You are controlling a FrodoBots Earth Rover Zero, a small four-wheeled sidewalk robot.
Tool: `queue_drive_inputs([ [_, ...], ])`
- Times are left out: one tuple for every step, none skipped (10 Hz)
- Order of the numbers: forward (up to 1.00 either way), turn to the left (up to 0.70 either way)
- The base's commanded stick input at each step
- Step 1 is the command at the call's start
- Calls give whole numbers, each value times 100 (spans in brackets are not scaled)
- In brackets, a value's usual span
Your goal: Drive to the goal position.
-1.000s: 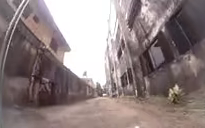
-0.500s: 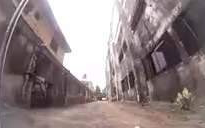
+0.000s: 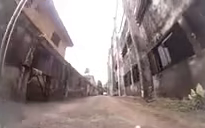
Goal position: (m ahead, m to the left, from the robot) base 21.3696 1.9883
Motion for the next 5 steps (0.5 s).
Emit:
queue_drive_inputs([
  [78, 3],
  [78, 3],
  [78, 3],
  [78, 3],
  [78, 3],
])
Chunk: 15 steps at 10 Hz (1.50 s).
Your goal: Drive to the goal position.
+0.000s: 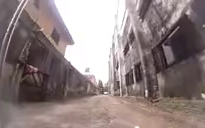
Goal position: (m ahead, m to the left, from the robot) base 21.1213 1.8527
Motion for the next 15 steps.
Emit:
queue_drive_inputs([
  [78, 3],
  [78, 3],
  [78, 3],
  [78, 3],
  [78, 3],
  [78, 3],
  [78, 3],
  [78, 3],
  [78, 3],
  [79, 3],
  [78, 3],
  [78, 3],
  [78, 3],
  [78, 3],
  [78, 3],
])
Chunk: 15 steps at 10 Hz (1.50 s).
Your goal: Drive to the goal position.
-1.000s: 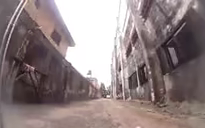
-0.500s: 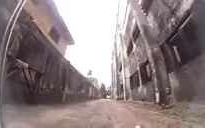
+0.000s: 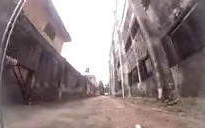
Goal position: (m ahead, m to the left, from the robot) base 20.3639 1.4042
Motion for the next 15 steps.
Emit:
queue_drive_inputs([
  [78, 3],
  [78, 3],
  [78, 3],
  [79, 3],
  [78, 3],
  [78, 3],
  [79, 3],
  [78, 3],
  [78, 3],
  [78, 3],
  [78, 3],
  [78, 3],
  [78, 3],
  [78, 3],
  [78, 3],
])
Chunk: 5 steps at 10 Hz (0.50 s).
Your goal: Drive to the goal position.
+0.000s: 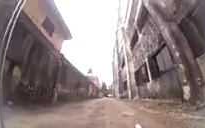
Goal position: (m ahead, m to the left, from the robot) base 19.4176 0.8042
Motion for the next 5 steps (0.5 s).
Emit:
queue_drive_inputs([
  [78, 3],
  [78, 3],
  [78, 3],
  [78, 3],
  [78, 3],
])
